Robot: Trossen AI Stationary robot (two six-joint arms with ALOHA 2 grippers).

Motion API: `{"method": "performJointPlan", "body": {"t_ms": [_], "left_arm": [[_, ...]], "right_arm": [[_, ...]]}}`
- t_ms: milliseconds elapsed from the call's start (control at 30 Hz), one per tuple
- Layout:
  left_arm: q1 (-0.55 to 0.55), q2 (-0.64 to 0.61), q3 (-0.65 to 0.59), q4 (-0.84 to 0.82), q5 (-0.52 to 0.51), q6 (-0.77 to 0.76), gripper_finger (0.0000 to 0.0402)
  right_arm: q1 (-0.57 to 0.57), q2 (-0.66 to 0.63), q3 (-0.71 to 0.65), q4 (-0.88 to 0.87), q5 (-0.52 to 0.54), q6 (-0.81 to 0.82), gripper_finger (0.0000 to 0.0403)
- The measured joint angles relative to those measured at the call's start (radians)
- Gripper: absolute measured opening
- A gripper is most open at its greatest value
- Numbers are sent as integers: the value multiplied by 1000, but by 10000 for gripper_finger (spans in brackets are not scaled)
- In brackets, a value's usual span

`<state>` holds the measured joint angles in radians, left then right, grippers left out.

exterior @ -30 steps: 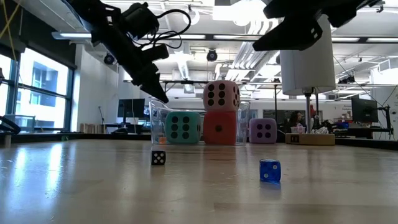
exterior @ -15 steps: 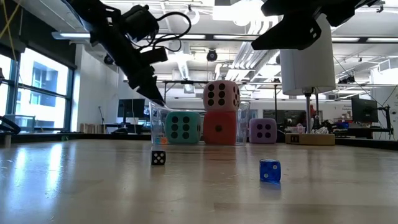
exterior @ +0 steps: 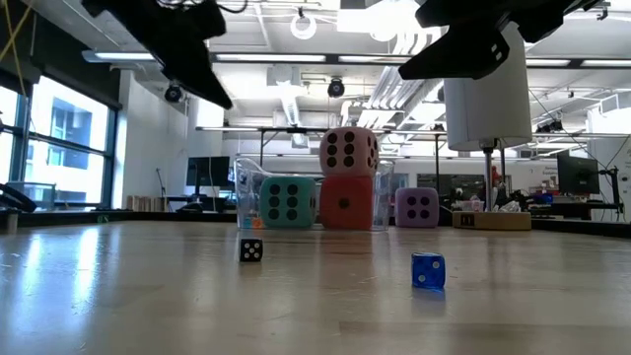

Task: Pick & Place Dice
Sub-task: Put the small green dice into the transparent bin

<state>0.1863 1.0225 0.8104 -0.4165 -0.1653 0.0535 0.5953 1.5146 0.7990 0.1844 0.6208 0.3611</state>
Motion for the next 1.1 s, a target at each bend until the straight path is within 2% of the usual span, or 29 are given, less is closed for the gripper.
{"method": "performJointPlan", "body": {"t_ms": [100, 200, 433, 700, 867, 967, 1100], "left_arm": [[-33, -48, 0, -63, 41, -72, 76], [-69, -71, 0, -158, 31, -141, 90], [-137, -61, 0, -264, 34, -270, 180], [-219, -58, 0, -266, 36, -241, 303], [-245, -53, 0, -266, 34, -230, 365], [-248, -36, -1, -270, 33, -234, 392], [-243, 4, -1, -270, 25, -234, 395]], "right_arm": [[0, 0, 0, 0, 0, 0, 396], [-2, 0, 0, 8, 0, -15, 396], [-2, 0, 0, 7, 0, -32, 396], [-3, 0, 0, 7, -11, -53, 396], [-3, 0, 0, 12, -11, -66, 396], [-3, 0, 0, 16, -11, -71, 396], [-3, 0, 0, 16, -11, -72, 396]]}}
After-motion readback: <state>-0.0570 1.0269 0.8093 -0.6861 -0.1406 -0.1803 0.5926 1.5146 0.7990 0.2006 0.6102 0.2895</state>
